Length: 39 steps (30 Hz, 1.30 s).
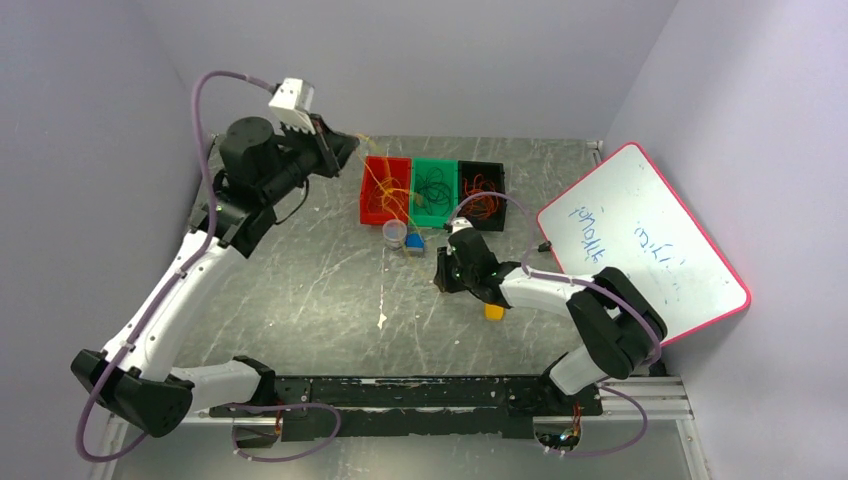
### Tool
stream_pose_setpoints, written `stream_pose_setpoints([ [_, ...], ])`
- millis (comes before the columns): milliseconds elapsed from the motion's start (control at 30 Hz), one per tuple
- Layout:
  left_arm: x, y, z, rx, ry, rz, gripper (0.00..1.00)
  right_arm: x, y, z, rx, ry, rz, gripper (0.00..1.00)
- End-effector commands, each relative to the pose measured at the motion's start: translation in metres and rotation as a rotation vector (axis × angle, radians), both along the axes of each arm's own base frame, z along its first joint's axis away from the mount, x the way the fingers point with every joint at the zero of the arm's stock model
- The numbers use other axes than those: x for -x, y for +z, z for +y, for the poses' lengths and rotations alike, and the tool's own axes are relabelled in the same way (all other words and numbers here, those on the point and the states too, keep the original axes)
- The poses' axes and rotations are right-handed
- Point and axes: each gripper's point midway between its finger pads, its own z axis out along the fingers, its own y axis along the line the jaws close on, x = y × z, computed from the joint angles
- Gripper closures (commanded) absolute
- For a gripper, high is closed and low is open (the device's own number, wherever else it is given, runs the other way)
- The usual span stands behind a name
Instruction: Untangle the cables
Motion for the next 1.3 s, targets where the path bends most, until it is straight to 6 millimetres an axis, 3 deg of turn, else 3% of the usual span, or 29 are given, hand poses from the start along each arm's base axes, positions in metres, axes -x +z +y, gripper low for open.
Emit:
stream_pose_setpoints([
  [0, -0.004, 0.04, 0.023, -0.05, 0.07, -0.092, 0.93, 0.001, -0.004, -0.004, -0.006, -0.023, 0.0, 0.73],
  [400, -0.018, 0.102, 0.051, -0.098, 0.155, -0.217, 0.93, 0.008, -0.016, -0.011, 0.014, -0.027, 0.017, 0.75],
  [833, -0.026, 0.131, 0.049, -0.126, 0.121, -0.27, 0.93, 0.013, -0.011, -0.009, -0.014, 0.009, -0.006, 0.75],
  [1033, -0.024, 0.13, 0.037, -0.127, 0.05, -0.277, 0.93, 0.013, 0.019, 0.002, -0.086, 0.092, -0.098, 0.71],
  [1267, -0.021, 0.122, 0.026, -0.134, -0.02, -0.271, 0.93, 0.014, 0.07, 0.01, -0.157, 0.195, -0.257, 0.55],
])
